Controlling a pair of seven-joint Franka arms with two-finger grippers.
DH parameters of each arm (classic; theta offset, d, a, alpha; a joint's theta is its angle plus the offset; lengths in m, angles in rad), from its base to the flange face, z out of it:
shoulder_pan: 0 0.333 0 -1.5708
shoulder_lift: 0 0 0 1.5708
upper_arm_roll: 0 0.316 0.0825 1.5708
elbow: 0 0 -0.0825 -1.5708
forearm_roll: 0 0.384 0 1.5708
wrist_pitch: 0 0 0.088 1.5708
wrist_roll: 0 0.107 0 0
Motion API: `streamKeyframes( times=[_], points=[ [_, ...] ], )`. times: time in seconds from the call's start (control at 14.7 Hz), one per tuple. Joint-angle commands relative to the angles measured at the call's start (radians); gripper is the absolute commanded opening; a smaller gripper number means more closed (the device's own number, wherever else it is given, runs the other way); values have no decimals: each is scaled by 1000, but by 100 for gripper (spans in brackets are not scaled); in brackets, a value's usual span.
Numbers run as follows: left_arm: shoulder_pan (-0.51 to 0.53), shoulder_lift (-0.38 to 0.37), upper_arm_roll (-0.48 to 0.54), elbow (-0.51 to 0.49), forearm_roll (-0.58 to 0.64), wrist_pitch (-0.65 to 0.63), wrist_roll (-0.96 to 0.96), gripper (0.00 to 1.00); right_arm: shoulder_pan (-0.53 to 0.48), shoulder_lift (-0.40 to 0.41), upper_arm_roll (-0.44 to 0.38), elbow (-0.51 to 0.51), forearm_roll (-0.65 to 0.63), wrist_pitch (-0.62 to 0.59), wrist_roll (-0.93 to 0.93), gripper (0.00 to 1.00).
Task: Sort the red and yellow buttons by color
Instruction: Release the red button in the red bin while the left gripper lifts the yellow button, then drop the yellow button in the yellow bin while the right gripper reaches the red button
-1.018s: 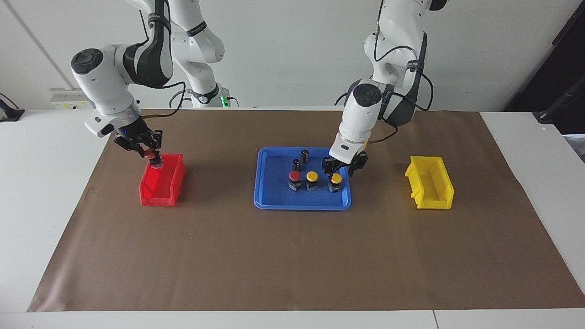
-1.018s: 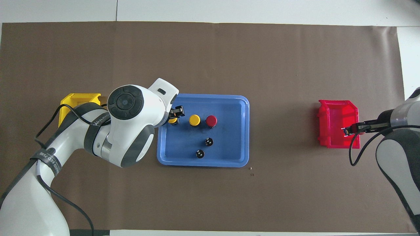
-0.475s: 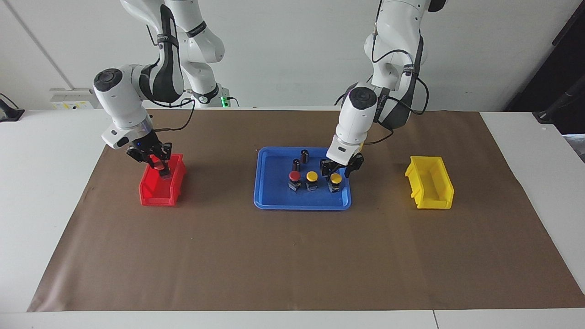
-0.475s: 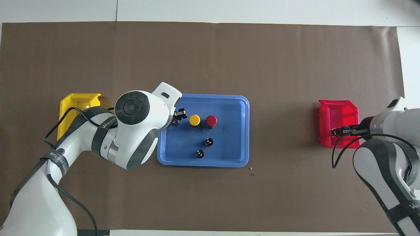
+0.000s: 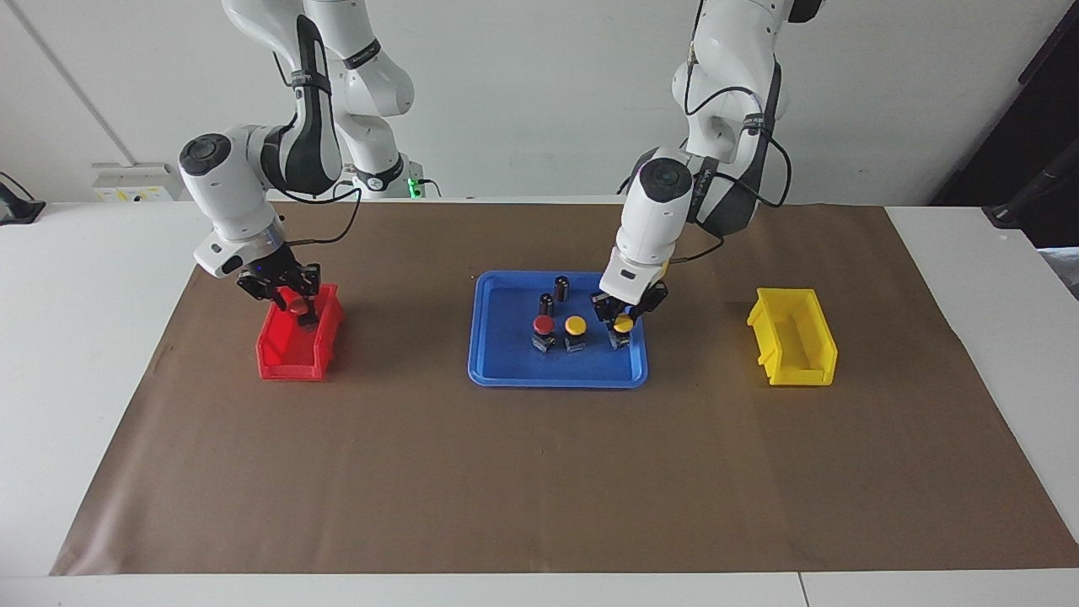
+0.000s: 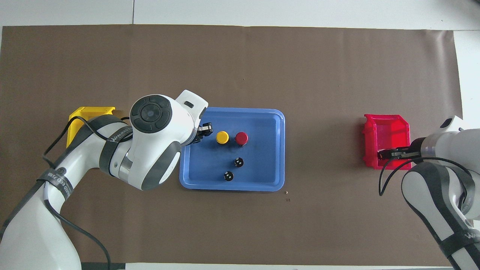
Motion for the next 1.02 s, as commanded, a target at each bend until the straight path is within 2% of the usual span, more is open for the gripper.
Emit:
streamKeyframes(
  times=[0.0, 0.14, 0.27, 0.41, 0.61, 0.75, 0.95],
  points=[
    [80, -102, 8, 10, 13, -149, 150, 1, -13, 8, 8, 102, 19, -95, -38, 73],
    [187, -144, 8, 21, 7, -219, 311, 1, 12, 21, 16, 232, 19, -224, -22, 81],
    [307, -171, 8, 19, 4, -256, 501, 1, 71, 65, 16, 373, 16, -344, 73, 88],
    [397, -171, 10, 18, 4, -261, 626, 1, 184, 129, 17, 521, 5, -416, 226, 93],
    [485, -185, 11, -14, 4, -247, 715, 1, 353, 223, 17, 677, 5, -425, 505, 96],
    [505, -202, 11, -62, 4, -215, 732, 1, 490, 351, 17, 815, -4, -426, 715, 96],
    [530, -214, 11, -134, 4, -146, 747, 1, 651, 509, 17, 926, -119, -415, 926, 96]
  ],
)
